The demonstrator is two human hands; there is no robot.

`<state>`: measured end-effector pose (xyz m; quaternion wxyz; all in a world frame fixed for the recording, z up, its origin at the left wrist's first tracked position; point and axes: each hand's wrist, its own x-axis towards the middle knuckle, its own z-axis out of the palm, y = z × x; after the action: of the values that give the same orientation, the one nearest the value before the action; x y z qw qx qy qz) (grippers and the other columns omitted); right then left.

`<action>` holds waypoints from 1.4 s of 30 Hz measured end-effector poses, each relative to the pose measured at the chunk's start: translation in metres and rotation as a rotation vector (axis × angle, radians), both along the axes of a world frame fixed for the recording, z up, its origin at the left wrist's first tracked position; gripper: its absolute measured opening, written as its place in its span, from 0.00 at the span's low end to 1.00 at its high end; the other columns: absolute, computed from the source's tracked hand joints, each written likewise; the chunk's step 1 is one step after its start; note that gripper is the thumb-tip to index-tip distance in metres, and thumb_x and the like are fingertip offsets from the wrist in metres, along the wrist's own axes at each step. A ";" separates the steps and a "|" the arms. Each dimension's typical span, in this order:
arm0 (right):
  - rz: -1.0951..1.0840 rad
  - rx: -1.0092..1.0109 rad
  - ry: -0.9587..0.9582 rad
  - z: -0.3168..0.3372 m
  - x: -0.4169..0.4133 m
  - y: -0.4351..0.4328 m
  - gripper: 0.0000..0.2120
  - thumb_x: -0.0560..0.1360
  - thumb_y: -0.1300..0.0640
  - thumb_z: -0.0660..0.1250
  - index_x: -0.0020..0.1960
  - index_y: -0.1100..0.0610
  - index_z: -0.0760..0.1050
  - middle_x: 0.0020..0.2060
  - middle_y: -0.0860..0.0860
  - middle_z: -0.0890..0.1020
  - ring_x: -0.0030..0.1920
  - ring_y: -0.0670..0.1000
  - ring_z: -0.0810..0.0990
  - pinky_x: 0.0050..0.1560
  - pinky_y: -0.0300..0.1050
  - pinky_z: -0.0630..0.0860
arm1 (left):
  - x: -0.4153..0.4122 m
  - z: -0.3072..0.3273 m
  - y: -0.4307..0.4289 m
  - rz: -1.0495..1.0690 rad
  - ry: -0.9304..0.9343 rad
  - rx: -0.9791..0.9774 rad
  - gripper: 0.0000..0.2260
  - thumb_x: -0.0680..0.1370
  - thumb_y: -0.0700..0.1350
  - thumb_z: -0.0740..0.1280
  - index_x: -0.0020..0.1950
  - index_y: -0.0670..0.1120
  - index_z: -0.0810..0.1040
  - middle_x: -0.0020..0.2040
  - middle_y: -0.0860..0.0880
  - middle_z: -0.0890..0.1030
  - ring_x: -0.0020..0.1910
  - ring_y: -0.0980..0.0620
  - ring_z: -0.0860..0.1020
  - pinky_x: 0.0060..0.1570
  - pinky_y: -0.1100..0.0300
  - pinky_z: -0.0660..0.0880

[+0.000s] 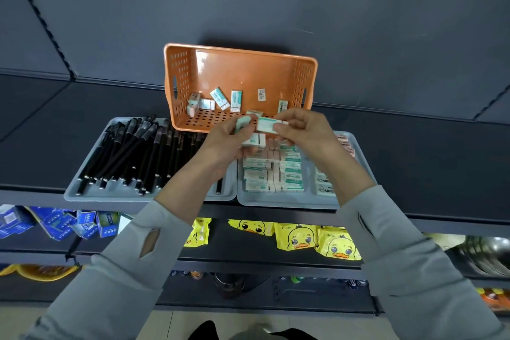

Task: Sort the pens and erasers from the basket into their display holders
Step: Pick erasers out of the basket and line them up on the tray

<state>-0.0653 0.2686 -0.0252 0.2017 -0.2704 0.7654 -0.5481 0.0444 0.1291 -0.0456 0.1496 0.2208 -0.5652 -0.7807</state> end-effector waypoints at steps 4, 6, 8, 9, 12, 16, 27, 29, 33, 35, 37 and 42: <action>0.005 0.034 0.023 -0.001 -0.002 0.019 0.07 0.75 0.63 0.72 0.52 0.55 0.80 0.39 0.48 0.84 0.32 0.38 0.79 0.32 0.31 0.73 | 0.010 0.001 -0.020 0.161 -0.016 0.176 0.10 0.82 0.38 0.60 0.61 0.40 0.77 0.60 0.43 0.78 0.52 0.48 0.79 0.40 0.62 0.81; 0.088 0.087 0.014 -0.007 0.004 0.024 0.07 0.73 0.64 0.73 0.50 0.56 0.80 0.38 0.48 0.85 0.37 0.42 0.83 0.37 0.34 0.78 | 0.014 0.000 -0.027 0.213 -0.003 0.266 0.10 0.82 0.35 0.58 0.59 0.40 0.77 0.59 0.43 0.78 0.55 0.45 0.79 0.40 0.60 0.81; 0.140 0.147 0.064 -0.015 0.011 0.024 0.07 0.72 0.64 0.74 0.46 0.54 0.81 0.39 0.48 0.84 0.40 0.45 0.83 0.44 0.38 0.81 | 0.015 -0.001 -0.030 0.229 0.023 0.326 0.12 0.81 0.33 0.57 0.62 0.39 0.75 0.59 0.42 0.77 0.57 0.43 0.79 0.40 0.60 0.80; 0.154 0.165 0.098 -0.018 0.014 0.022 0.07 0.71 0.64 0.75 0.45 0.54 0.81 0.39 0.49 0.84 0.40 0.46 0.82 0.44 0.40 0.81 | 0.016 -0.002 -0.029 0.220 0.035 0.335 0.12 0.81 0.33 0.56 0.62 0.39 0.74 0.59 0.42 0.77 0.57 0.44 0.78 0.41 0.59 0.80; 0.149 0.238 0.304 -0.033 0.019 0.017 0.04 0.71 0.60 0.76 0.43 0.54 0.82 0.40 0.50 0.84 0.39 0.48 0.82 0.46 0.43 0.81 | 0.019 -0.004 -0.023 0.149 0.061 0.259 0.11 0.81 0.31 0.57 0.60 0.41 0.73 0.60 0.44 0.77 0.57 0.47 0.78 0.47 0.57 0.81; 0.211 0.286 0.553 -0.044 0.021 0.017 0.09 0.67 0.54 0.79 0.46 0.52 0.82 0.41 0.47 0.78 0.40 0.46 0.78 0.44 0.42 0.78 | 0.023 -0.010 -0.019 0.090 0.071 0.182 0.14 0.80 0.32 0.60 0.67 0.36 0.71 0.62 0.44 0.77 0.56 0.50 0.79 0.47 0.63 0.80; 0.094 -0.079 -0.109 -0.020 0.023 -0.002 0.09 0.79 0.57 0.66 0.56 0.59 0.79 0.45 0.59 0.84 0.40 0.51 0.82 0.44 0.44 0.82 | 0.014 -0.008 0.001 0.078 -0.017 0.070 0.06 0.75 0.33 0.69 0.51 0.40 0.80 0.51 0.44 0.82 0.45 0.53 0.84 0.44 0.65 0.80; 0.094 -0.115 -0.149 -0.016 0.019 -0.003 0.10 0.77 0.62 0.69 0.57 0.63 0.79 0.45 0.58 0.84 0.42 0.51 0.82 0.42 0.40 0.80 | 0.008 -0.005 0.006 0.053 -0.023 0.065 0.07 0.76 0.34 0.69 0.54 0.38 0.79 0.52 0.42 0.82 0.44 0.52 0.84 0.44 0.65 0.80; -0.064 -0.181 -0.169 -0.011 0.004 0.011 0.11 0.75 0.65 0.71 0.57 0.57 0.78 0.49 0.52 0.85 0.46 0.46 0.83 0.44 0.36 0.77 | 0.003 0.001 0.006 0.053 -0.027 0.150 0.11 0.79 0.34 0.65 0.62 0.37 0.73 0.54 0.40 0.81 0.46 0.50 0.84 0.49 0.58 0.81; -0.101 -0.175 -0.170 -0.011 -0.005 0.026 0.10 0.76 0.64 0.70 0.55 0.56 0.77 0.48 0.51 0.86 0.47 0.47 0.82 0.45 0.39 0.76 | 0.004 0.003 0.003 0.081 -0.025 0.233 0.10 0.81 0.35 0.61 0.62 0.37 0.73 0.49 0.42 0.81 0.43 0.50 0.83 0.48 0.56 0.82; -0.046 -0.121 -0.125 -0.011 -0.011 0.043 0.08 0.78 0.62 0.67 0.55 0.54 0.78 0.45 0.49 0.84 0.46 0.47 0.81 0.46 0.41 0.75 | 0.005 0.003 0.002 0.105 -0.031 0.256 0.09 0.83 0.38 0.57 0.58 0.39 0.75 0.44 0.43 0.79 0.40 0.50 0.81 0.41 0.58 0.82; 0.187 0.174 0.030 -0.008 -0.010 0.062 0.14 0.77 0.63 0.68 0.60 0.49 0.79 0.46 0.47 0.78 0.44 0.44 0.78 0.39 0.36 0.76 | 0.005 -0.003 0.008 0.037 -0.078 0.017 0.09 0.85 0.44 0.54 0.59 0.42 0.72 0.35 0.49 0.83 0.32 0.54 0.81 0.28 0.65 0.75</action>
<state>-0.0756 0.3305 -0.0330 0.2630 -0.3304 0.7844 -0.4543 0.0496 0.1374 -0.0484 0.1400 0.2629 -0.5598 -0.7732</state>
